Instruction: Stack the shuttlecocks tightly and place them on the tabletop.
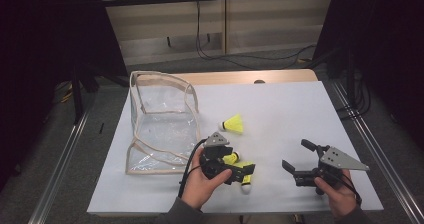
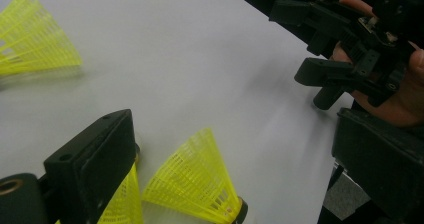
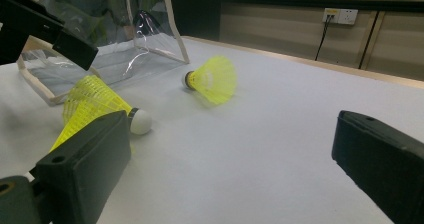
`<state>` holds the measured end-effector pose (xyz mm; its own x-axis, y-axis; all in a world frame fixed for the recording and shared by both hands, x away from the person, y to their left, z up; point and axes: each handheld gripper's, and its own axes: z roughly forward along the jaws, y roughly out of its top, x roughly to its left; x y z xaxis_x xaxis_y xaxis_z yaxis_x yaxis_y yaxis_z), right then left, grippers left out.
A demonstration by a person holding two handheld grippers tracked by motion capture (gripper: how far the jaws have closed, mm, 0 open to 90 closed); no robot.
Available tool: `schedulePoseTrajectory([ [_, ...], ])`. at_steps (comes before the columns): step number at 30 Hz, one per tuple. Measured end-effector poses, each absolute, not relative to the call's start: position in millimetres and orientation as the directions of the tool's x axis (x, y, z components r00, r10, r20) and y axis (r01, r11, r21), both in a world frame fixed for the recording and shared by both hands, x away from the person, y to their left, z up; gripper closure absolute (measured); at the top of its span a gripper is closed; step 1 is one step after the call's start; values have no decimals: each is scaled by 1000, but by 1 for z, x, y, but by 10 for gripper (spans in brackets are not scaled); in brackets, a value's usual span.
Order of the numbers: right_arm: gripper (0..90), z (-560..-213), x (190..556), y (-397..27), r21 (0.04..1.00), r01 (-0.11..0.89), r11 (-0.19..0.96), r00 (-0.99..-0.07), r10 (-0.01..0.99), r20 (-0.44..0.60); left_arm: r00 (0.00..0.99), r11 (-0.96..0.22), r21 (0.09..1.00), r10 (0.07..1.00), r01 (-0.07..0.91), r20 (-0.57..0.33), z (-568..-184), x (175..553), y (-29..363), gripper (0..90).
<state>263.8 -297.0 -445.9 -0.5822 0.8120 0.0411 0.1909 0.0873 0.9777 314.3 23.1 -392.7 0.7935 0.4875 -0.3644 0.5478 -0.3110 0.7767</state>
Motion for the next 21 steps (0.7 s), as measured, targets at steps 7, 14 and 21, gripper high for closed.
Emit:
schedulePoseTrajectory([
  [7, 17, -446, 264, -297, 977, 193, 91, -582, 812, 40, 803, -323, 780, 482, 536, -352, -393, 310, 26, 41],
  [14, 17, -446, 263, -297, 977, 192, 94, -585, 810, 37, 807, -332, 777, 473, 535, -354, -394, 307, 27, 41],
  [21, 17, -445, 263, -298, 978, 186, 99, -587, 809, 30, 812, -344, 779, 478, 524, -335, -393, 304, 30, 41],
])
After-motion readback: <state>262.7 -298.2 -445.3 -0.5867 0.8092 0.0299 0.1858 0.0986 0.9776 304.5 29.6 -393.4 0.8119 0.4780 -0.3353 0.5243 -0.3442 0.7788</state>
